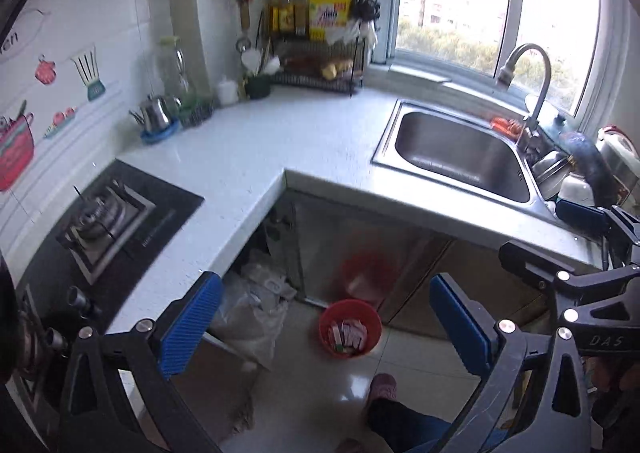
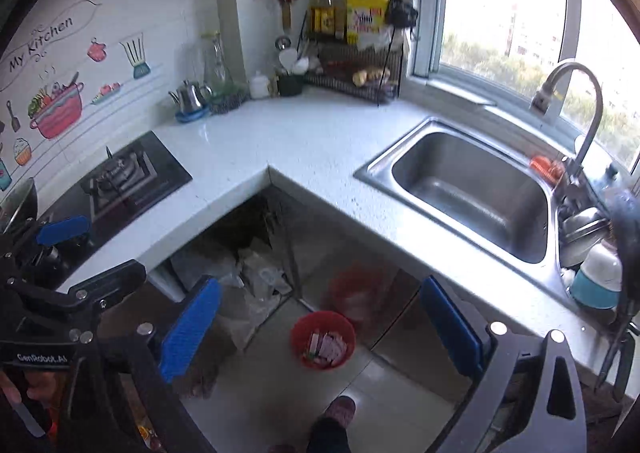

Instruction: Collect trash

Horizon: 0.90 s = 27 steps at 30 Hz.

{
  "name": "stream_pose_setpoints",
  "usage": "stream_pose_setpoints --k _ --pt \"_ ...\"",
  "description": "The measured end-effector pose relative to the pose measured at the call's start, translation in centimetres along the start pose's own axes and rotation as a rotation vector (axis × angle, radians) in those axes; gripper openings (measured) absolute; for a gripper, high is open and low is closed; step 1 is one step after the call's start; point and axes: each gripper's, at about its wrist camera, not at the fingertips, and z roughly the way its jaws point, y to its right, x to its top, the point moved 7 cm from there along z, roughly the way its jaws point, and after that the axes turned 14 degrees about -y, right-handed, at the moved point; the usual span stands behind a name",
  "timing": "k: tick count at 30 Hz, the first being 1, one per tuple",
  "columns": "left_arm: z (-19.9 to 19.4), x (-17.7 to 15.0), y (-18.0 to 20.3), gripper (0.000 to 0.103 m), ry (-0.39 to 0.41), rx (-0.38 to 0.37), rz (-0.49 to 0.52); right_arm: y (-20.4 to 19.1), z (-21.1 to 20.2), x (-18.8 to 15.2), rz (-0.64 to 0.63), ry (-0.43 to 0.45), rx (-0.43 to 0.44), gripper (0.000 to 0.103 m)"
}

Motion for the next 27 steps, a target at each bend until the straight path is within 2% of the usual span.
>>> stream_pose_setpoints --k 7,9,13,24,27 --pt "-6.9 -0.4 -0.6 0.103 0.103 0.011 -0.008 -1.1 -5.0 -0.5 0.009 0.058 -0.008 0.102" --pt "-8.1 -0.6 -0.8 0.103 0.126 0.030 -0.009 -1.5 -6.1 -0.7 0.008 0.067 0.004 0.102" --pt "-10.2 -1.3 -0.6 0.103 0.161 0.019 -0.025 -1.7 -7.7 -1.2 -0.006 0.102 -0.014 0.102" --pt "-11.5 -3.5 0.3 0.103 0.157 0.029 -0.033 -2.5 -9.0 -2.5 -0.043 0.110 -0.013 0.102" --pt "-11.5 -3.9 0.6 0.103 0.144 0.026 -0.021 -2.7 -9.2 -2.8 -0.048 0.118 -0.038 0.102"
